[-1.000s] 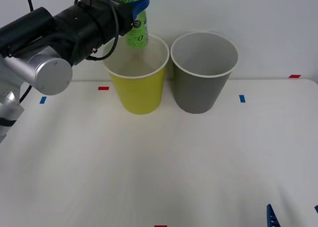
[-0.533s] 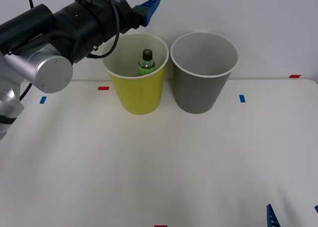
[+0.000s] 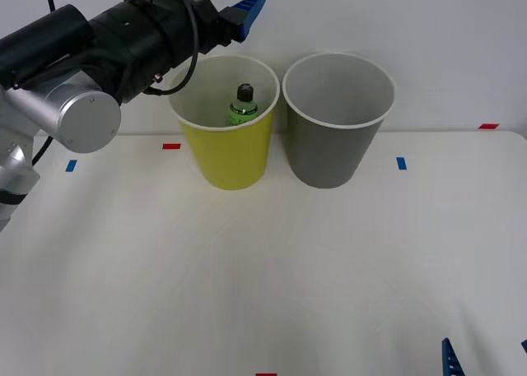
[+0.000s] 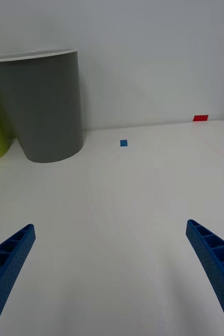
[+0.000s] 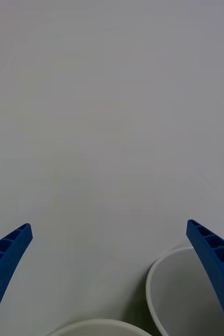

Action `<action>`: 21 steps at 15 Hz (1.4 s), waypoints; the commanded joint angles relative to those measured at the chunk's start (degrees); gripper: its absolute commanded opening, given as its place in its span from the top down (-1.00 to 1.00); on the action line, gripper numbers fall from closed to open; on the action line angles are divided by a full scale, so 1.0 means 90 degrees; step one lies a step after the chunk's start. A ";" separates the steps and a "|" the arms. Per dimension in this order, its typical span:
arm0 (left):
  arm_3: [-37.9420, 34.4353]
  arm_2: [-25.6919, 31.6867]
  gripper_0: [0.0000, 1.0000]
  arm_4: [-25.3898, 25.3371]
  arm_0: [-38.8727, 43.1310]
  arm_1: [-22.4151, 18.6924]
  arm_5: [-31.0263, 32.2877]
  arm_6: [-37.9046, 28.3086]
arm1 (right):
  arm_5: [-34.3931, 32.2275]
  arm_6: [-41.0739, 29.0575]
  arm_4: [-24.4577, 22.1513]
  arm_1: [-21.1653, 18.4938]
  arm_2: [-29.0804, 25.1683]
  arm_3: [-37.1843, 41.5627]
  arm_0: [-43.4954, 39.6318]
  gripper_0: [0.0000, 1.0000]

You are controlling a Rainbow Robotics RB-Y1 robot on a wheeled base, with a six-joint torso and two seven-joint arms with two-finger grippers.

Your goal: Put cans in the gray bin and PET bottles in the light green bin.

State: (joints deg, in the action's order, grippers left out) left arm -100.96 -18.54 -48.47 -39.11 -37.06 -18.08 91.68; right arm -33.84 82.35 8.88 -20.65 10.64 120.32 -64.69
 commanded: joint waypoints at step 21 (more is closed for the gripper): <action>-0.2737 0.1611 -1.00 -0.0024 0.5449 -0.1126 0.1716 -0.0069 | 0.0000 0.0000 0.0000 0.0000 0.0000 0.0000 0.0000 -1.00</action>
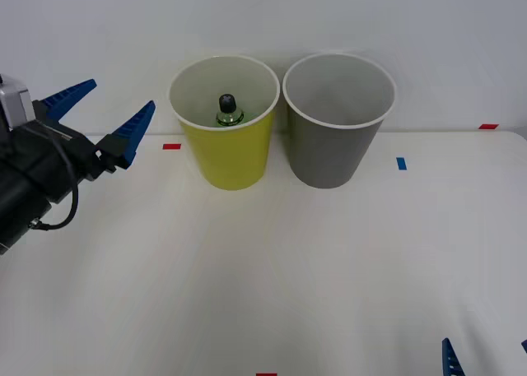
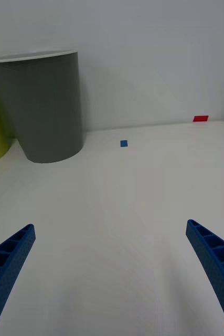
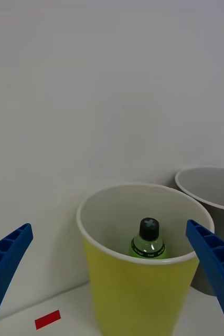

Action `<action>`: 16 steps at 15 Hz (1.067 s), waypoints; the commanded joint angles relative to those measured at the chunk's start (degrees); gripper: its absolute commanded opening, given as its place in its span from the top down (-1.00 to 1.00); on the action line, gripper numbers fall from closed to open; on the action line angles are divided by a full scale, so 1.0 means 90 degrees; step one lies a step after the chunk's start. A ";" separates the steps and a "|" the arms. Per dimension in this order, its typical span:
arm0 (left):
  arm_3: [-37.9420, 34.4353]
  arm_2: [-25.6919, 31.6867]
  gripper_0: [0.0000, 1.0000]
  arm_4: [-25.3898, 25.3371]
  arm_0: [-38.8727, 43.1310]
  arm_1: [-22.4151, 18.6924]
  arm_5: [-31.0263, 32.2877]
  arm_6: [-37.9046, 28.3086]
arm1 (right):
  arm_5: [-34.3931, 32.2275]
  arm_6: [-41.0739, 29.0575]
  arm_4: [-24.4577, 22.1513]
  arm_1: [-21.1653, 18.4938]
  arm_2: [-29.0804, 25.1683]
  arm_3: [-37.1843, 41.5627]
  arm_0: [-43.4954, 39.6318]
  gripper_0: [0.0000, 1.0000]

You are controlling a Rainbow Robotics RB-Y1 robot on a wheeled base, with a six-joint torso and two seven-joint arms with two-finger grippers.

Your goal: Put cans in the gray bin and PET bottles in the light green bin.

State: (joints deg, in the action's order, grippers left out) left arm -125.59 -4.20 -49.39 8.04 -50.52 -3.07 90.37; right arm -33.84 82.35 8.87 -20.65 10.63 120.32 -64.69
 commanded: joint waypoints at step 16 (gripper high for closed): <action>-0.0216 -0.0061 -1.00 0.1894 0.2163 0.1756 0.1308 0.0154 | 0.0000 0.0000 0.0000 0.0000 0.0000 0.0000 0.0000 -1.00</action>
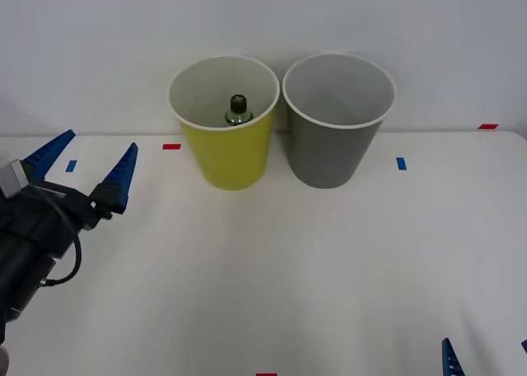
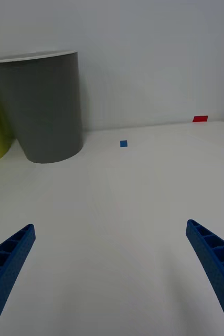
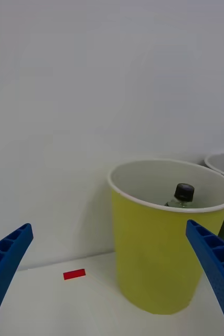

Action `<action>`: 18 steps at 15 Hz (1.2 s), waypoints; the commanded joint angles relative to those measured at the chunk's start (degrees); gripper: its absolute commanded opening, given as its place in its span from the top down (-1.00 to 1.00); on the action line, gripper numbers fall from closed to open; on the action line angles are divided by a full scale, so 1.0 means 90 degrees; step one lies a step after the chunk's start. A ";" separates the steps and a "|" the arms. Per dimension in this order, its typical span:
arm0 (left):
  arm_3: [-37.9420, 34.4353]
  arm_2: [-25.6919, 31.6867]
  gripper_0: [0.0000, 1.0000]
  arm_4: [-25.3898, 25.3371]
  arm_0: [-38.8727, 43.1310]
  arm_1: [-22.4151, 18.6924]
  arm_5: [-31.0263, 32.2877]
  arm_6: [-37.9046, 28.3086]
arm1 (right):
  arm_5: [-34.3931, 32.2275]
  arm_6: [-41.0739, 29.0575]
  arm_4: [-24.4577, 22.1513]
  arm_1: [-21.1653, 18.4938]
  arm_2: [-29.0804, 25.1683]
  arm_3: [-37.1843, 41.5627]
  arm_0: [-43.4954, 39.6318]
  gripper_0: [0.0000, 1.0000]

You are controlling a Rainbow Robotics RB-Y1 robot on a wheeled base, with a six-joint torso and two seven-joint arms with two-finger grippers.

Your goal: Put cans in the gray bin and PET bottles in the light green bin.

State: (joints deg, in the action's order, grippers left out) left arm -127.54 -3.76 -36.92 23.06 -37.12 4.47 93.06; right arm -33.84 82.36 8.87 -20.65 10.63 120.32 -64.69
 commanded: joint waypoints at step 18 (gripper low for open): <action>0.0059 -0.0530 -1.00 0.2589 0.4176 0.1488 0.2003 0.0412 | 0.0000 0.0000 0.0000 0.0000 0.0000 0.0000 0.0000 -1.00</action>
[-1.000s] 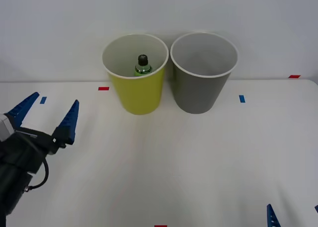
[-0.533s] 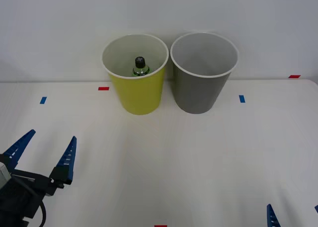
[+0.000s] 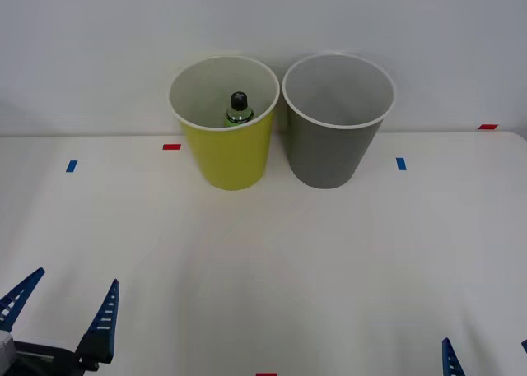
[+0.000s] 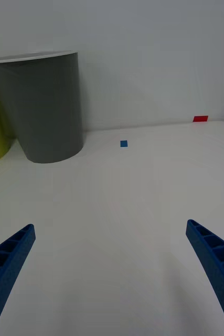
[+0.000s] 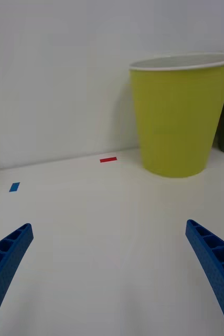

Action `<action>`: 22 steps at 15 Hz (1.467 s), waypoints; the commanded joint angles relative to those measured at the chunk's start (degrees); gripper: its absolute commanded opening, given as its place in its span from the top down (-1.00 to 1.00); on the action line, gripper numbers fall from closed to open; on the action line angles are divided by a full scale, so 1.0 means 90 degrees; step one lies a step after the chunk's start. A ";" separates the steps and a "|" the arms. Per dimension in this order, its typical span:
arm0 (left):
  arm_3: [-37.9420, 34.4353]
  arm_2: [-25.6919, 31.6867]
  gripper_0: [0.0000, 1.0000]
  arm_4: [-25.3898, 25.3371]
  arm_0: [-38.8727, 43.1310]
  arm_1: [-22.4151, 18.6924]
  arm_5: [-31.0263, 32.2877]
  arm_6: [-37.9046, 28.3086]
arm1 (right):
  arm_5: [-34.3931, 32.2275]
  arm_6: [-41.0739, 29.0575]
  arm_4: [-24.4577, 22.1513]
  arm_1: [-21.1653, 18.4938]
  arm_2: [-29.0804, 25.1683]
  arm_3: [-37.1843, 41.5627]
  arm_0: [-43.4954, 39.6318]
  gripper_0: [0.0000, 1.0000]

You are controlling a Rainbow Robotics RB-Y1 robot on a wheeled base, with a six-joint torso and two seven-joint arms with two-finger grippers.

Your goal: Put cans in the gray bin and PET bottles in the light green bin.

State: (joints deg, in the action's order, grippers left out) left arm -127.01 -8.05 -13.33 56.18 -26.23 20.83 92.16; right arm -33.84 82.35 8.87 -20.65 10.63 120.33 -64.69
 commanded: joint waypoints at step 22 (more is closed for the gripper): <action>0.0011 -0.0316 -1.00 0.0007 0.1336 0.0571 0.0772 0.0619 | 0.0000 0.0000 0.0000 0.0000 0.0000 0.0000 0.0000 -1.00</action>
State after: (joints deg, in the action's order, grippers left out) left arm -126.92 -10.90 -13.28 68.20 -21.09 27.78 97.74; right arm -33.84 82.36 8.88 -20.65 10.63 120.32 -64.69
